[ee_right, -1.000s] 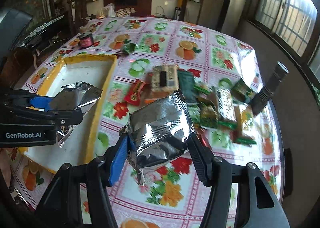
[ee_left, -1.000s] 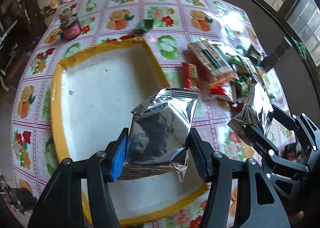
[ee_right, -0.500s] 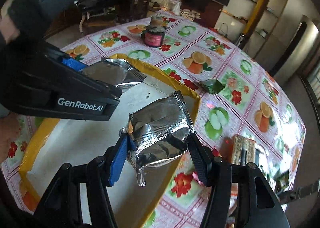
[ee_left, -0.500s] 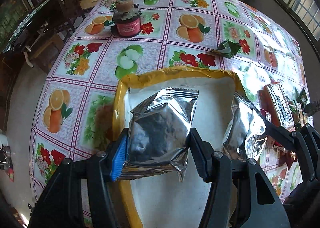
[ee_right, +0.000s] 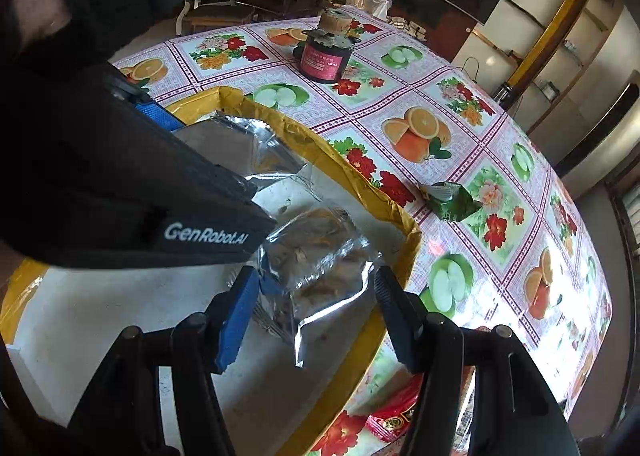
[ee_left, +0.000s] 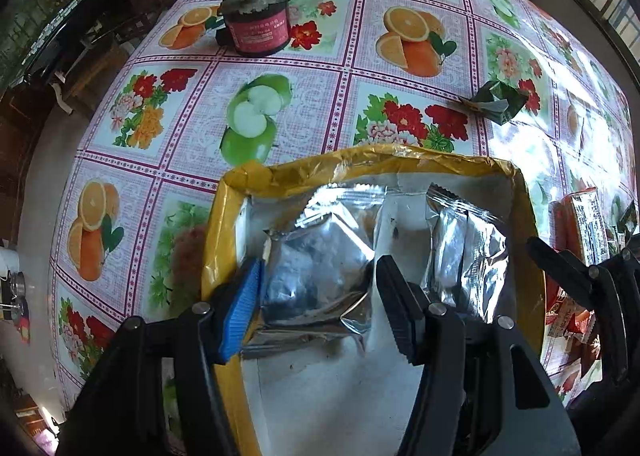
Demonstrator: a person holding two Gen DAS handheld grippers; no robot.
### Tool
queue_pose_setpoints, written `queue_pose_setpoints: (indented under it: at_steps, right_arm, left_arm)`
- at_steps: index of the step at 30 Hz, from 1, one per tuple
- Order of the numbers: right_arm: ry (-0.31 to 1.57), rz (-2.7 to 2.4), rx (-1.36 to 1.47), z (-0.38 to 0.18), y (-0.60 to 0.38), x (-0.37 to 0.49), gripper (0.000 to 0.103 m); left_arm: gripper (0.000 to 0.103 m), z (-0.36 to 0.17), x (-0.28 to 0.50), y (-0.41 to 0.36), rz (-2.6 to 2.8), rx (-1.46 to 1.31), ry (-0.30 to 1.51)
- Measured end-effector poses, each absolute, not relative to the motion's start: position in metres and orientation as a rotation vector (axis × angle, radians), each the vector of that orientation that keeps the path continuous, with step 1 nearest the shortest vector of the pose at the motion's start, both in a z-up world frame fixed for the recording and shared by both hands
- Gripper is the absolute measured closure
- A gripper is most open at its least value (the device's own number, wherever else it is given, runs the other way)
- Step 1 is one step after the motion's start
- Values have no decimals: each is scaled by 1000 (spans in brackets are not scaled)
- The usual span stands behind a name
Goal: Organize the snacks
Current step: 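Carry both silver foil packets into the empty tray and open both grippers, then grasp the green garlic pea packet with the right gripper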
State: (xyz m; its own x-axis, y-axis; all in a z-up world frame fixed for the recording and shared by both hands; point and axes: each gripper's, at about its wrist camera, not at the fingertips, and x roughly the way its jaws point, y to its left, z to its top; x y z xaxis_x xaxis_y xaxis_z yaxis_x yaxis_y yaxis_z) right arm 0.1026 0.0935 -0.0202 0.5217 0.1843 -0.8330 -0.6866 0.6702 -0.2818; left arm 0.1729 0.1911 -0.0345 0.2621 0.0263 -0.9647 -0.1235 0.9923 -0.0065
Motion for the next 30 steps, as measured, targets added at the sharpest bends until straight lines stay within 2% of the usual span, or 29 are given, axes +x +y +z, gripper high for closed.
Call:
queue_pose_setpoints:
  at_steps: [9,30]
  right_arm:
    - [863,538,-609,-8,83,95,42]
    - [913,517,-312,17,23,-14,39]
  left_arm:
    - [34,-14,168,195,96,-99,1267]
    - [33,3,52,148,22,-70,1147]
